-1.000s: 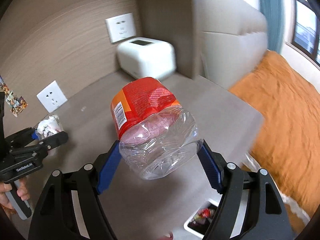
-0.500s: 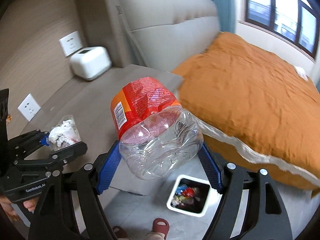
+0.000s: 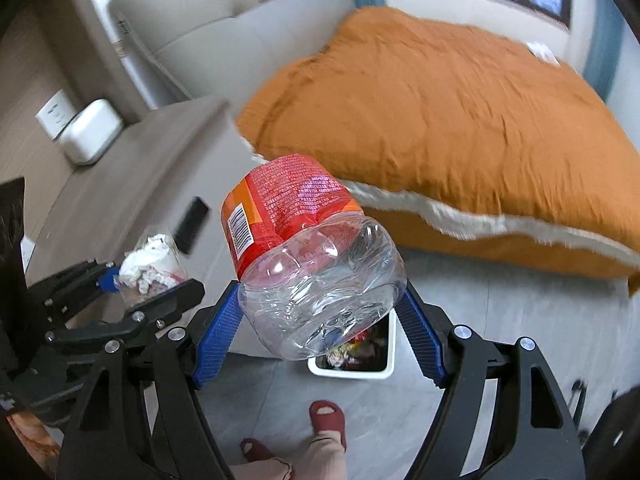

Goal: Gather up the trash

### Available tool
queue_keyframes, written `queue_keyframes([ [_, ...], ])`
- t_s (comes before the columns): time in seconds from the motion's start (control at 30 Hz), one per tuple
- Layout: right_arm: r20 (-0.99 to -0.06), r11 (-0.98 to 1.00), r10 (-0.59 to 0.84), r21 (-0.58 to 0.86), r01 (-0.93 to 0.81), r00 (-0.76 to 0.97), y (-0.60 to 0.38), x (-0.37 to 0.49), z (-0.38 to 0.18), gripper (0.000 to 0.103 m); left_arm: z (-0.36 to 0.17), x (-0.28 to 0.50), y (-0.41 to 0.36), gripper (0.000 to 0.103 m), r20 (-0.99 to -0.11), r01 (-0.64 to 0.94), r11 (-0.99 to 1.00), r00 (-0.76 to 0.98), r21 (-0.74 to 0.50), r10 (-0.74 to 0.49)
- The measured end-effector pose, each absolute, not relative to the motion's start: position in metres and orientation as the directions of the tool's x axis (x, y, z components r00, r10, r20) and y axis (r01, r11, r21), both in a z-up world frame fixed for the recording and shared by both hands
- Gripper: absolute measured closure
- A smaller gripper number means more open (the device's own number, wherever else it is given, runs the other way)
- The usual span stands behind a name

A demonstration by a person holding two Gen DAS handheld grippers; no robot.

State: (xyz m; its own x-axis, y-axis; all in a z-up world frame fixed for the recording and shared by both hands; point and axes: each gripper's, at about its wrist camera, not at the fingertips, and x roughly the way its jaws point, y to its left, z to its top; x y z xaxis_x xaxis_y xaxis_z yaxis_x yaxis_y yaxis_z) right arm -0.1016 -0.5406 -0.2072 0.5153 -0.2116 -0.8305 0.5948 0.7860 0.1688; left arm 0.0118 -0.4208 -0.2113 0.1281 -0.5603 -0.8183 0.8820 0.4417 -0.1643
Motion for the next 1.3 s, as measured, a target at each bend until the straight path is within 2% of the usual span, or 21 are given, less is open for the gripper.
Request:
queue_keyframes([
  [0.23, -0.872, 0.733, -0.178, 0.192, 0.653, 0.456, -0.57, -0.107, -0.262, 0.027, -0.291, 0.01, -0.461, 0.052, -0.88, 0.88, 0.445, 0.073, -0.164, -0.469],
  [0.63, -0.94, 0.688, -0.021, 0.234, 0.687, 0.341, -0.594, -0.077, -0.415, 0.027, -0.452, 0.015, -0.497, 0.05, -0.95, 0.867, 0.47, -0.01, -0.164, -0.312],
  [0.67, -0.945, 0.687, -0.008, 0.232, 0.689, 0.326, -0.596, -0.074, -0.431, 0.027, -0.461, 0.016, -0.498, 0.047, -0.951, 0.866, 0.469, -0.023, -0.174, -0.31],
  [0.7, -0.95, 0.687, 0.002, 0.229, 0.69, 0.313, -0.597, -0.072, -0.442, 0.026, -0.472, 0.017, -0.499, 0.022, -0.953, 0.861, 0.475, -0.035, -0.182, -0.302],
  [0.73, -0.955, 0.687, 0.016, 0.227, 0.691, 0.298, -0.599, -0.071, -0.455, 0.021, -0.484, 0.019, -0.5, 0.005, -0.958, 0.854, 0.491, -0.034, -0.175, -0.283],
  [0.77, -0.957, 0.684, 0.022, 0.225, 0.694, 0.288, -0.601, -0.07, -0.463, 0.004, -0.494, 0.021, -0.5, 0.005, -0.962, 0.847, 0.507, -0.02, -0.161, -0.273],
  [0.83, -0.966, 0.671, 0.011, 0.199, 0.714, 0.258, -0.607, -0.072, -0.482, 0.005, -0.511, 0.026, -0.5, 0.005, -0.968, 0.832, 0.529, -0.037, -0.167, -0.247],
  [1.1, -0.974, 0.678, 0.006, 0.169, 0.716, 0.224, -0.605, -0.083, -0.482, 0.005, -0.511, 0.029, -0.489, 0.005, -0.975, 0.821, 0.55, -0.031, -0.151, -0.221],
  [1.3, -0.972, 0.681, -0.004, 0.171, 0.712, 0.236, -0.599, -0.089, -0.461, 0.005, -0.479, 0.023, -0.478, 0.005, -0.967, 0.816, 0.553, -0.03, -0.17, -0.252],
])
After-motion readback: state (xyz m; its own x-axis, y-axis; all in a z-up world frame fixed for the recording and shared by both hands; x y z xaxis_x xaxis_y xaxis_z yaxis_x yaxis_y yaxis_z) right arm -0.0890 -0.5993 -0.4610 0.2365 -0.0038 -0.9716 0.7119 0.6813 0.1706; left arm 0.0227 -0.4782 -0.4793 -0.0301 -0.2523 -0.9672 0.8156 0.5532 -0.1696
